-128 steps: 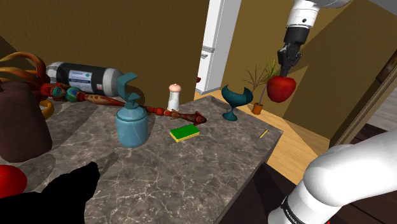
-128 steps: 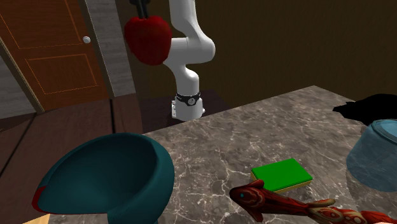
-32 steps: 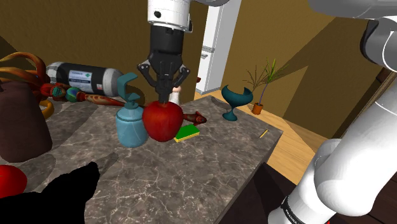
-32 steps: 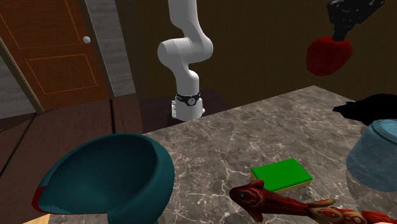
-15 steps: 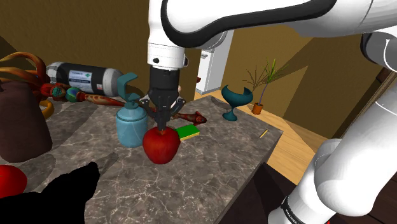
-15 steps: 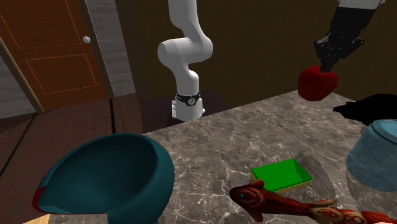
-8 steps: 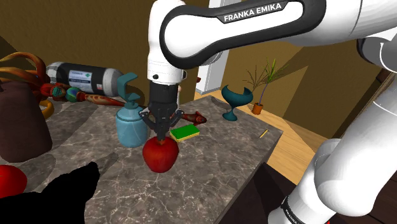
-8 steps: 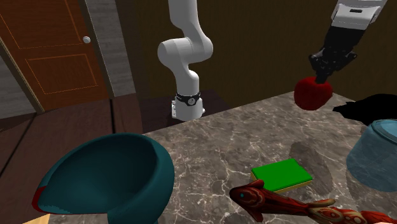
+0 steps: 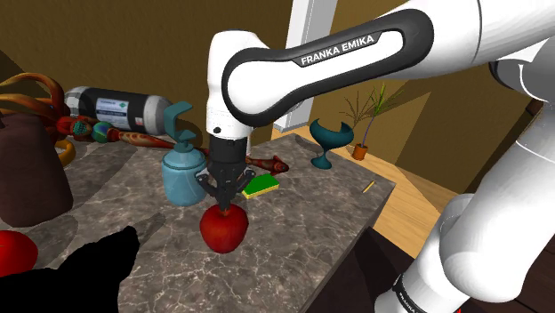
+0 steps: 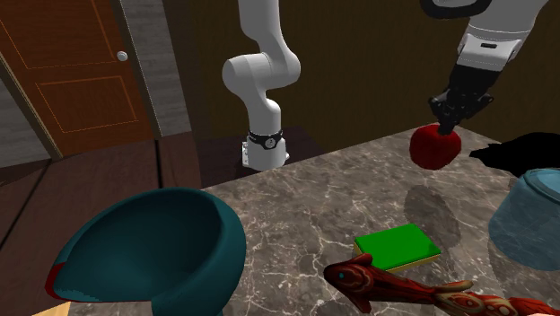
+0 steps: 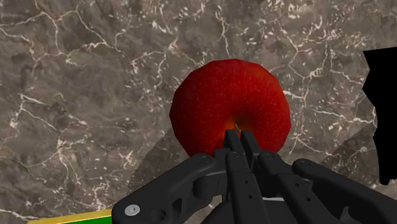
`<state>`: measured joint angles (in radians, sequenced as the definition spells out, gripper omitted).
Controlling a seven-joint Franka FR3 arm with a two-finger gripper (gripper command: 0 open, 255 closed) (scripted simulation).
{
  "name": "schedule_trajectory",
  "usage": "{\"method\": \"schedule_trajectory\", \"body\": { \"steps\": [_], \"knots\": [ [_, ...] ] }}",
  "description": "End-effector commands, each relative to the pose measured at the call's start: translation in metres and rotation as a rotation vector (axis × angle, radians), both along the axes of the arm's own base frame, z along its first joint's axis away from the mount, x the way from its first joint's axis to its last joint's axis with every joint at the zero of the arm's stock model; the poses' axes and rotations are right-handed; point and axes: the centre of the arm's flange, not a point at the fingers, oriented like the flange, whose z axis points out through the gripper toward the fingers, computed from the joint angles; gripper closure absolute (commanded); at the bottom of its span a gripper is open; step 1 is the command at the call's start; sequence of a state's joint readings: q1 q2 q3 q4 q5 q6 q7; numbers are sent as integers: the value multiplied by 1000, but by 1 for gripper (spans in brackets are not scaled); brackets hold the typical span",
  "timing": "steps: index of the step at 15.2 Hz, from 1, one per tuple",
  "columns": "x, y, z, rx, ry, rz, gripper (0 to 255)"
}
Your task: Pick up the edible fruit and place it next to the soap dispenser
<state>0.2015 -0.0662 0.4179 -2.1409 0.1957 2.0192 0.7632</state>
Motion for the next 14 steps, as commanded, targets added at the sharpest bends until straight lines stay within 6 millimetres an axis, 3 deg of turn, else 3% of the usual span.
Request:
{"method": "schedule_trajectory", "body": {
  "steps": [1, 3, 11, 12, 14],
  "knots": [
    [-1, 0, -10, 0, -1, 0, 255],
    [-1, 0, -22, 0, -1, 0, 255],
    [-1, 0, -22, 0, -1, 0, 255],
    [-1, 0, -22, 0, -1, 0, 0],
    [-1, 0, -22, 0, -1, 0, 0]
  ]
}}
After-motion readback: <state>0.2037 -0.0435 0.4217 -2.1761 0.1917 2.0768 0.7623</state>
